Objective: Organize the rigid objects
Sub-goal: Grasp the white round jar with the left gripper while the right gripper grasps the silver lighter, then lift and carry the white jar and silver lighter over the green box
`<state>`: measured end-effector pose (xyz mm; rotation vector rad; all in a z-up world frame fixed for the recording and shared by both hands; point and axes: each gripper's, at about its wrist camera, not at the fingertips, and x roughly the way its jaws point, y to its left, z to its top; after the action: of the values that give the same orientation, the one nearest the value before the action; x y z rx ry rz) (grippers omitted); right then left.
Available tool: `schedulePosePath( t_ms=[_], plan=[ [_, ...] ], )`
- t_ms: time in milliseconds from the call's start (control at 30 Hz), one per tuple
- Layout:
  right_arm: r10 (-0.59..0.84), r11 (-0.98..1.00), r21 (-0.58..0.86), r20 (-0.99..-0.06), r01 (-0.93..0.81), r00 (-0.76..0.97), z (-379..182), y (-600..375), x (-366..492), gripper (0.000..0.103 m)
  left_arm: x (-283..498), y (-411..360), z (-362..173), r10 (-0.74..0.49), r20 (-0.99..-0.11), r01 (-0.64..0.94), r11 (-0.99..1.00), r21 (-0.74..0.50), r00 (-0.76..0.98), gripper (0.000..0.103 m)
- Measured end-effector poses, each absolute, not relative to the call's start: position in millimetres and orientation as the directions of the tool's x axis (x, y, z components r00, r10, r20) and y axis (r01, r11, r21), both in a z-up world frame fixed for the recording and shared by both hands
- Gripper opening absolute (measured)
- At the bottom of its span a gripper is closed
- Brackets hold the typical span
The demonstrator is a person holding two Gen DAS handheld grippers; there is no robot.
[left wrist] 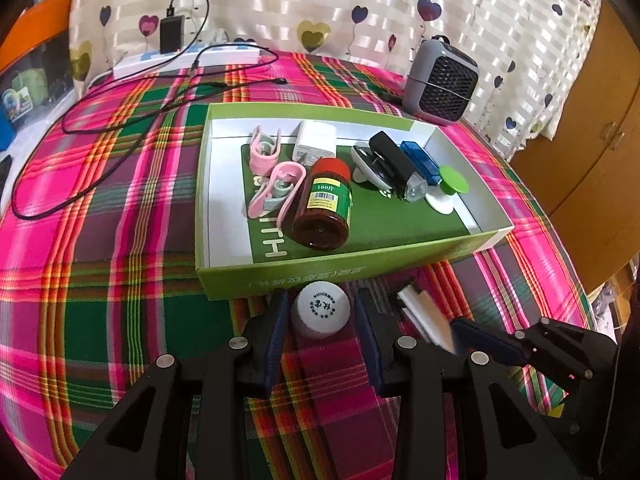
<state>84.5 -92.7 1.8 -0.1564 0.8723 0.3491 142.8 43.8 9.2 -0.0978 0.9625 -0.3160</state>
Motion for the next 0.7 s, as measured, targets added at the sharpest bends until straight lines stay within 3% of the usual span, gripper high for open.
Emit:
schedulePosePath(
  t_ms=[700],
  plan=[
    [0.249,0.941,0.05,-0.769,-0.334,0.589,2.3,-108.5,84.9,0.024,142.5,43.1,9.7,-0.267,-0.792,0.194,0.962,-0.19,0.549,0.029]
  ],
)
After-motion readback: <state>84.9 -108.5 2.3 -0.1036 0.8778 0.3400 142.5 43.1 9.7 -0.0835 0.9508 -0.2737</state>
